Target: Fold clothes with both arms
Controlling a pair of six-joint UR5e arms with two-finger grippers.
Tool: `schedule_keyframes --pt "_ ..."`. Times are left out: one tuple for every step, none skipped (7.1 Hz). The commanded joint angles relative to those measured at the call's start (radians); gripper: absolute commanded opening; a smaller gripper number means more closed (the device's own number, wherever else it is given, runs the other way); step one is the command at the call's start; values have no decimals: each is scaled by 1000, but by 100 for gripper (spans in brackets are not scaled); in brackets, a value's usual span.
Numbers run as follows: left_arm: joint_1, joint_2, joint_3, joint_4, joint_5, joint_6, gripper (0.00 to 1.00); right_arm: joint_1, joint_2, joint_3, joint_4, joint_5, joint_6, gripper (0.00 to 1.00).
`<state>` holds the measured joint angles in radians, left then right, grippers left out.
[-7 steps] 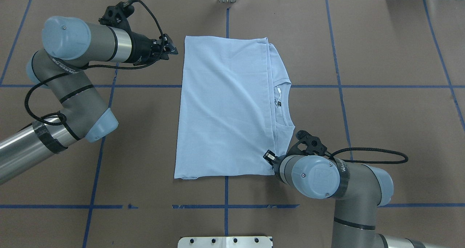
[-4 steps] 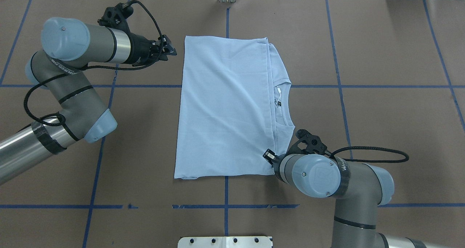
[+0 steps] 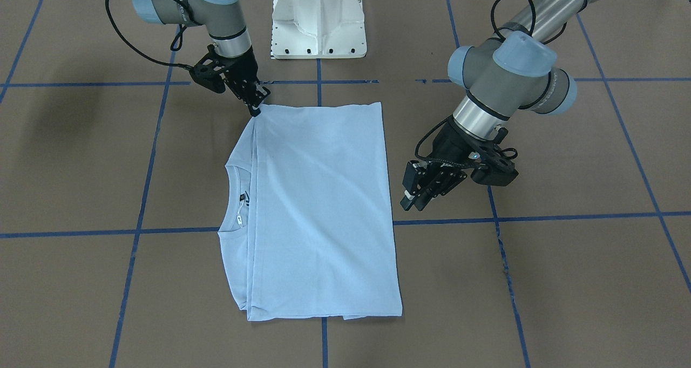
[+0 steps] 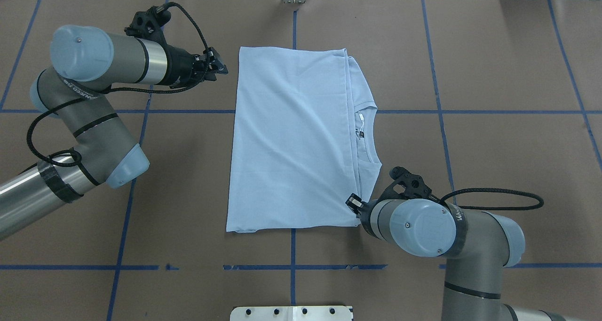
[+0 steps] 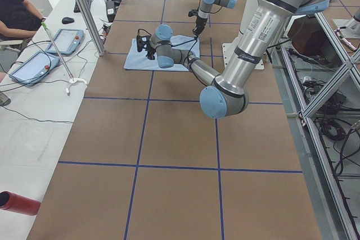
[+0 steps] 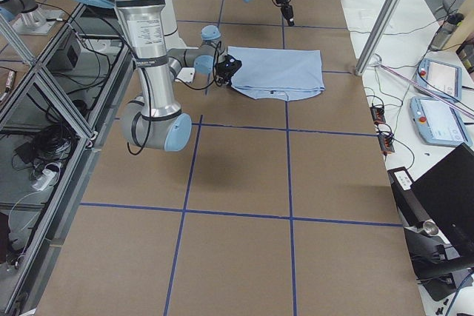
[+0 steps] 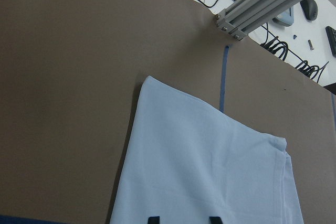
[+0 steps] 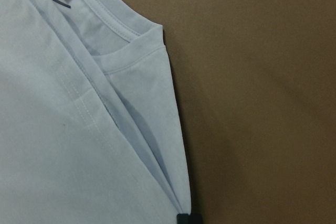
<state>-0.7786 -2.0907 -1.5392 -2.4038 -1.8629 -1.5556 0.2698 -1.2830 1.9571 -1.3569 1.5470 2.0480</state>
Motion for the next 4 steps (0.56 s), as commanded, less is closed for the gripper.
schedule_keyframes --pt "42 65 -86 0 13 -120 42 -1 -34 37 1 19 -12 0" --pt "98 142 -161 2 69 -174 43 -3 -35 37 2 19 -15 0" --pt "189 211 -250 44 150 -238 43 -6 -35 39 2 19 -15 0" --pt "291 221 -325 178 239 -273 45 -6 -35 39 2 19 -15 0"
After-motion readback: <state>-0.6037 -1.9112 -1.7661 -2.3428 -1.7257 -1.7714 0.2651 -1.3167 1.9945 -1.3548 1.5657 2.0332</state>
